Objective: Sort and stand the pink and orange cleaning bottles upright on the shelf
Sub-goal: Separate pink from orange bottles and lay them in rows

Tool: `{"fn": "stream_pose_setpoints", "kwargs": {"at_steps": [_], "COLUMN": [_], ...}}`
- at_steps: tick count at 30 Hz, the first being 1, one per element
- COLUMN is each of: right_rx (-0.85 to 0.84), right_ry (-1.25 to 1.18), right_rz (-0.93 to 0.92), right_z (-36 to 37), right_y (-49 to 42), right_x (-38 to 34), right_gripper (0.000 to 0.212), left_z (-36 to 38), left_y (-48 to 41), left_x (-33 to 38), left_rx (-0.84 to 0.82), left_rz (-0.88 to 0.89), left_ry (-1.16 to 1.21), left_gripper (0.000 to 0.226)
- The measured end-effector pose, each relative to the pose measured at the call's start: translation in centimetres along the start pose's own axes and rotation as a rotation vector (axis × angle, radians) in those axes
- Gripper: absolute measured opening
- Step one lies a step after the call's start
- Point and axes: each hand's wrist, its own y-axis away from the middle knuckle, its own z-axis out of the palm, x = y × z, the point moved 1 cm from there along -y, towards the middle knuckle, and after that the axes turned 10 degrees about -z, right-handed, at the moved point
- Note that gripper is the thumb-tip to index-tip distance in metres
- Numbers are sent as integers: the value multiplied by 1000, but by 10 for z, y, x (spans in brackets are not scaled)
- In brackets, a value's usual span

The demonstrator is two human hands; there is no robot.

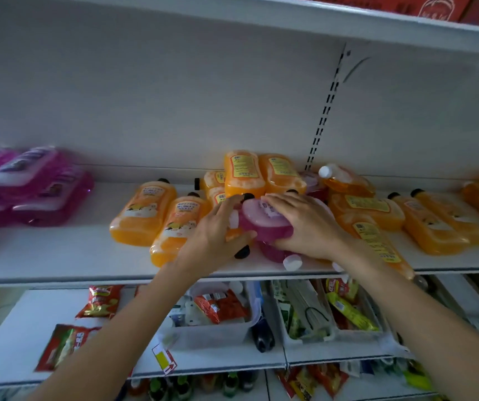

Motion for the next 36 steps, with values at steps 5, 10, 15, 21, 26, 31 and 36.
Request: {"fn": "stream_pose_setpoints", "kwargs": {"at_steps": [5,10,15,21,26,31,36], "right_rx": [144,395,497,495,329,197,204], "right_ry": [-389,-1192,-1588,-1356,-1010,-1024,-935], "right_rz": [66,121,229,201,6,7,131], "right_z": [-16,-29,-4,28,45,71,94], "right_y": [-18,-56,-105,-151,-182,-204,-218], "right_x": [-20,-65,-107,-163,-199,-234,-260], "right_gripper": [69,8,28,33,94,90,80], "left_z": [-21,-40,-82,-131,-171,-204,-238], "left_y": [14,24,34,58,83,107,121], "left_x": [3,7,-18,-76,-120,-172,-208], "left_rx": [153,-13,110,129,161,103,52], "left_rz": [-78,-40,-71,-151,-172,-237,-279], "left_ry": [275,505,503,504,407,316,200], "left_gripper": [80,99,108,99,95,91,88]}}
